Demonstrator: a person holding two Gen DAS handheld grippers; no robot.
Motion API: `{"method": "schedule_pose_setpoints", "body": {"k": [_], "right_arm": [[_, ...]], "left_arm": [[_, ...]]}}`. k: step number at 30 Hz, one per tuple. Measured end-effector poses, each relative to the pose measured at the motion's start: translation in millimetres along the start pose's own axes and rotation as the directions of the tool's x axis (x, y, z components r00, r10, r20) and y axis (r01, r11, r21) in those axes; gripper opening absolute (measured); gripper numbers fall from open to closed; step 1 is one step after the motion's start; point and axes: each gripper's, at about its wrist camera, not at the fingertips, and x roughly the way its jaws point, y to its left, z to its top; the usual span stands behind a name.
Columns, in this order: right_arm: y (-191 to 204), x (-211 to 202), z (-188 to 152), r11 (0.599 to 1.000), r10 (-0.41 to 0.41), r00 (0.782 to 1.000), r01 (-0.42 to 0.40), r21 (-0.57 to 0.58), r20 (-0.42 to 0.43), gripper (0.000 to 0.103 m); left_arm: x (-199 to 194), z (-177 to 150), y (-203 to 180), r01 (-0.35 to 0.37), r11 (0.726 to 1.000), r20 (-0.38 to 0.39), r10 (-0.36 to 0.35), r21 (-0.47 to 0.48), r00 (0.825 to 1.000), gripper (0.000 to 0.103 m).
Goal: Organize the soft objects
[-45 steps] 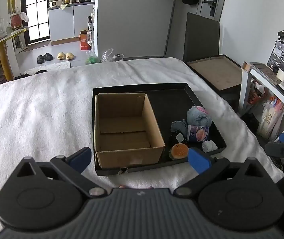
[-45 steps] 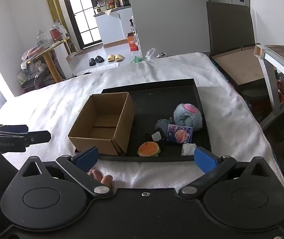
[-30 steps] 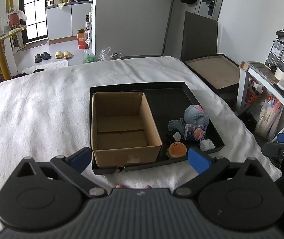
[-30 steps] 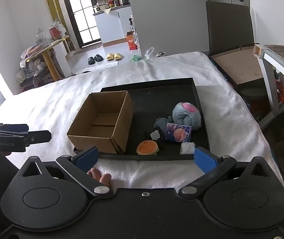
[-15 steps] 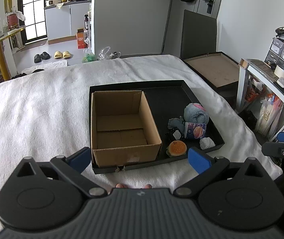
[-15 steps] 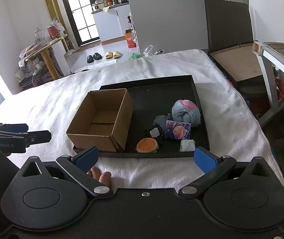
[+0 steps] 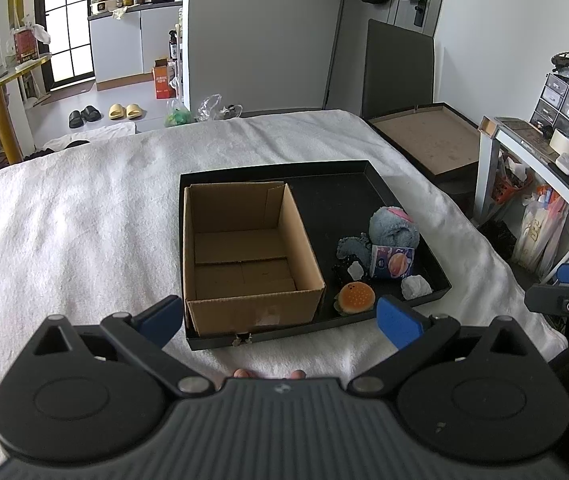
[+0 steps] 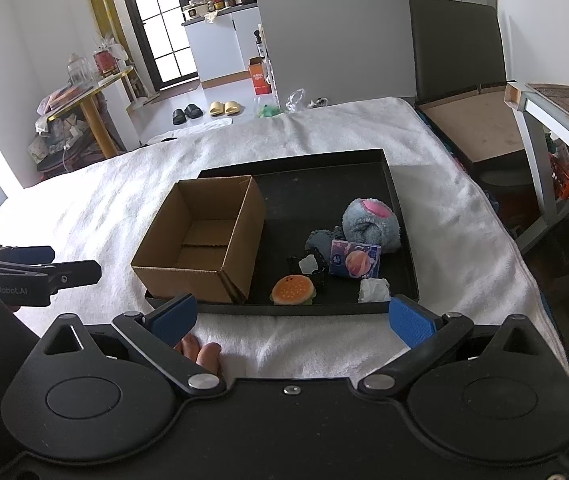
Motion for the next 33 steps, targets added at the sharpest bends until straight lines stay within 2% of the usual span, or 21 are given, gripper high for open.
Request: {"method": "schedule_pose_setpoints", "body": {"k": [33], "right_arm": [[-4.5, 0.5, 1.8, 1.000, -0.020, 1.000, 0.020, 0.002, -0.007, 0.103]], "left_arm": [[1.1, -2.0, 1.3, -0.003, 1.000, -0.002, 0.003, 0.002, 1.000, 0.102]]}}
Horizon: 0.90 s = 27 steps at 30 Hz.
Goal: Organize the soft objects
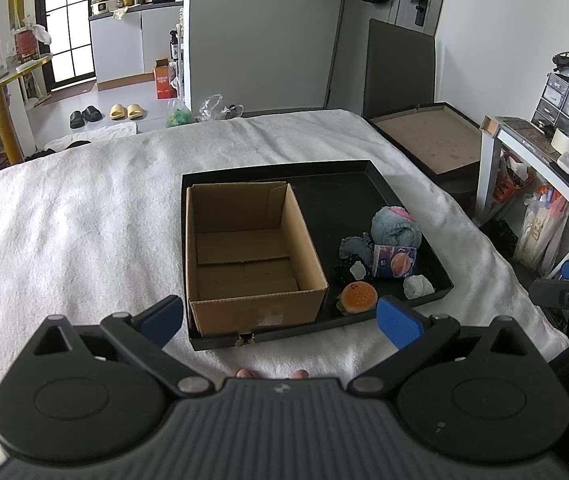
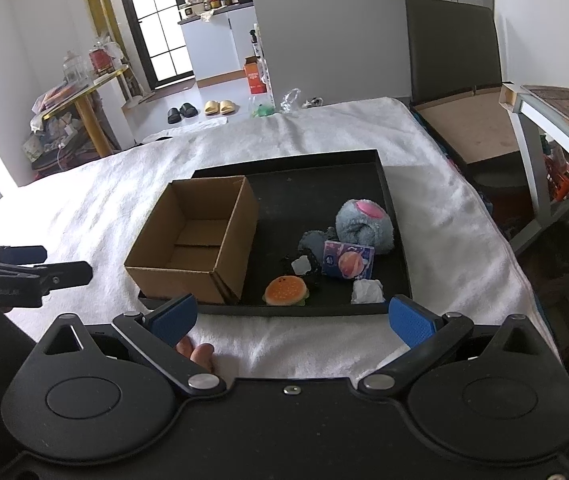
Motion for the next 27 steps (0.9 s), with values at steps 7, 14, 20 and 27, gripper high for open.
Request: {"method": "schedule_pose_setpoints", "body": {"k": [7, 14, 20, 27], "right_arm": [[-5, -1, 2, 1.000, -0.015, 1.000, 0.015, 0.010, 0.002, 0.103], [-7, 0, 1, 1.000, -0.016, 1.000, 0.016, 0.012, 0.000, 0.103], [-8, 2, -1, 1.000, -0.016, 1.000, 0.016, 0.013, -0.005, 0.103], [-5, 11, -2, 1.000, -0.009, 1.000, 0.009, 0.009, -0.006, 0.103]], "left_arm": [[-1, 3, 3, 0.005, 1.000, 0.009, -0.005, -0.002, 1.000, 0.102], [-1, 7, 5, 0.015, 1.000, 0.007, -0.015, 0.004, 1.000, 0.102], [1, 9, 8, 0.018, 1.000, 0.009, -0.018, 0.008, 1.000, 0.102], [12, 15, 19, 0.000, 1.000, 0.004, 0.000, 0.012, 1.000, 0.102]]}}
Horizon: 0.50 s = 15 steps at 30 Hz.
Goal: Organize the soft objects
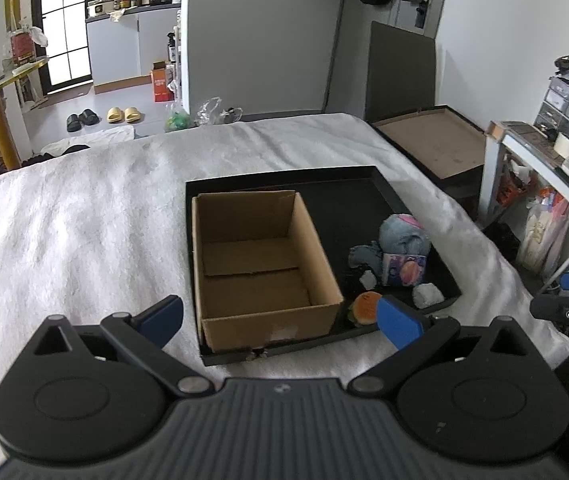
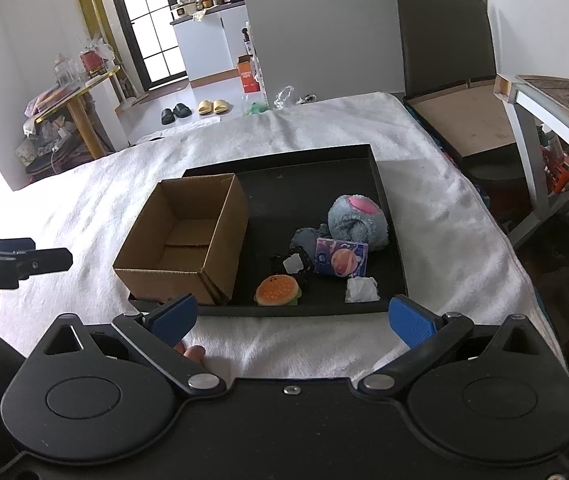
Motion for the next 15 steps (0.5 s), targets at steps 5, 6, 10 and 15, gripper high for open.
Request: {"method": "schedule_pose_setpoints", "body": {"k": [5, 6, 10, 15], "right_arm": [[-2, 13, 0, 1.000, -0.003, 1.000, 0.003, -0.005, -0.006, 0.103], [-3, 16, 0, 1.000, -0.002, 1.000, 0.002, -0.002, -0.008, 0.103], [-10, 25, 2, 1.000, -0.010, 1.000, 0.010, 0.006, -0.002, 0.103], [-21, 33, 8, 1.000, -0.013, 1.000, 0.013, 0.007, 0.020, 0.103]], "left_arm": [[12, 4, 12, -0.026, 1.000, -0.018, 0.026, -0.017, 1.000, 0.102], [14, 4, 14, -0.032, 0.999, -0.019, 0.031, -0.019, 0.999, 0.102], [24, 7, 22, -0.056, 0.998, -0.026, 0.056, -0.020, 0.998, 0.102], [34, 11, 31, -0.075, 0.997, -0.034, 0.074, -0.031, 0.997, 0.102]]}}
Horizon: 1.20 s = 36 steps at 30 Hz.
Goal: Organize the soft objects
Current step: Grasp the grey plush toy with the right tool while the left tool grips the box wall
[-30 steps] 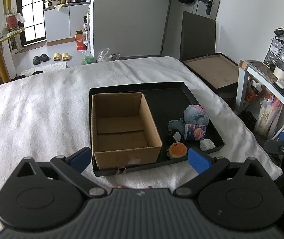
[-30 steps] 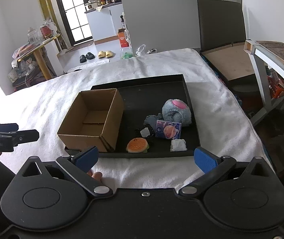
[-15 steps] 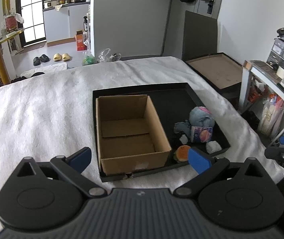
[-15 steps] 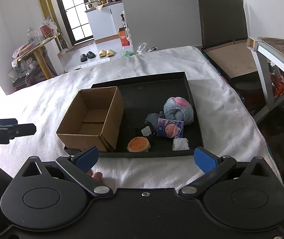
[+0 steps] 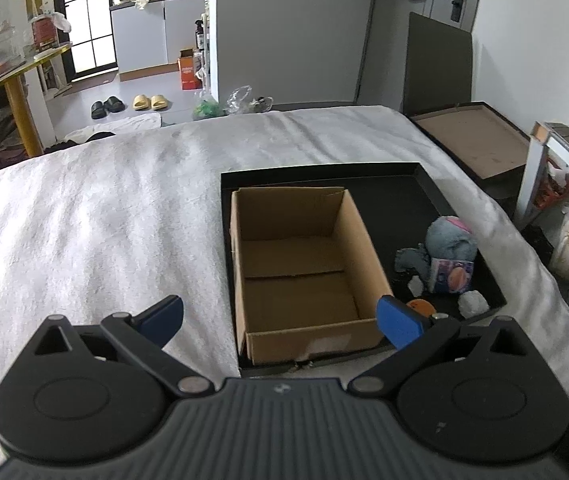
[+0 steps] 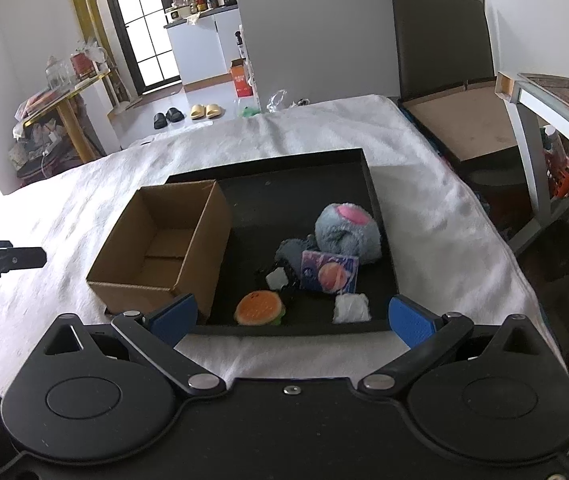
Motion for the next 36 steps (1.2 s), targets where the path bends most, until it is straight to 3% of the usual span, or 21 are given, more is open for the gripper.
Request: {"method": "schedule_pose_setpoints", "body": {"k": [18, 36], "right_arm": [[-45, 38, 13, 0.997, -0.012, 1.000, 0.012, 0.072, -0.004, 0.102], [-85, 104, 17, 0.991, -0.027, 0.993, 0.042, 0.126, -0.114, 0.086]], "left_arm": [[50, 16, 11, -0.051, 0.998, -0.036, 0.050, -0.030, 0.998, 0.102], [127, 33, 9, -0.095, 0.995, -0.079, 0.092, -0.042, 0.993, 0.094]]}}
